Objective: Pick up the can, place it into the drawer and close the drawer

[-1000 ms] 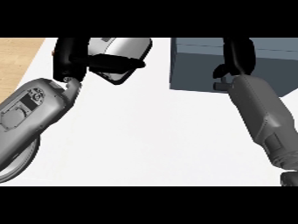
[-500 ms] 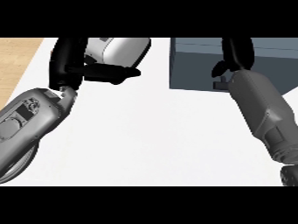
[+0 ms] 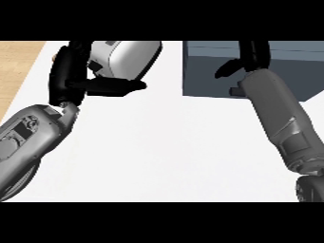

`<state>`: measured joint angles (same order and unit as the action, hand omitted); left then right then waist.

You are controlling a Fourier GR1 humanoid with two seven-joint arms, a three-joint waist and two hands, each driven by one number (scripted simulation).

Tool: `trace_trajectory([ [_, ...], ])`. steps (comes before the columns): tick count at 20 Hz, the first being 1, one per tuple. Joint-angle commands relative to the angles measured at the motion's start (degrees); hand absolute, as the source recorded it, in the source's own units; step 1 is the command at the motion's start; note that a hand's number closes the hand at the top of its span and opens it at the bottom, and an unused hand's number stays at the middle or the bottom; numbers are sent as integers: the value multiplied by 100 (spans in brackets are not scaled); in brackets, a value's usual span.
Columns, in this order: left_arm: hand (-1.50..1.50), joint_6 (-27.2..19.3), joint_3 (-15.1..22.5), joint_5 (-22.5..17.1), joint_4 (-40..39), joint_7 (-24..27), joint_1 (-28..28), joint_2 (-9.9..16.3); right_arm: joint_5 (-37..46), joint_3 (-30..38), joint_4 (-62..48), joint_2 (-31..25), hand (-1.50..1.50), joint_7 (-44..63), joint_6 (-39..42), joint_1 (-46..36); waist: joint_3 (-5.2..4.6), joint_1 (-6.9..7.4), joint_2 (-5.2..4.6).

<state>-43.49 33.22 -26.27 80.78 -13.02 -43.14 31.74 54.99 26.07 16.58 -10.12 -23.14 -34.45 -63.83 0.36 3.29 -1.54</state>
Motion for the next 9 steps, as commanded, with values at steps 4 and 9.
trace_trajectory([
  [4,-150,-30,-26,96,7,-20,90,-36,-1458,1136,236,605,-150,-278,576,-522,-14,-65,69],
  [9,-150,132,-234,119,241,251,604,75,-1631,1244,141,276,-150,-563,894,-538,-29,-38,61],
])
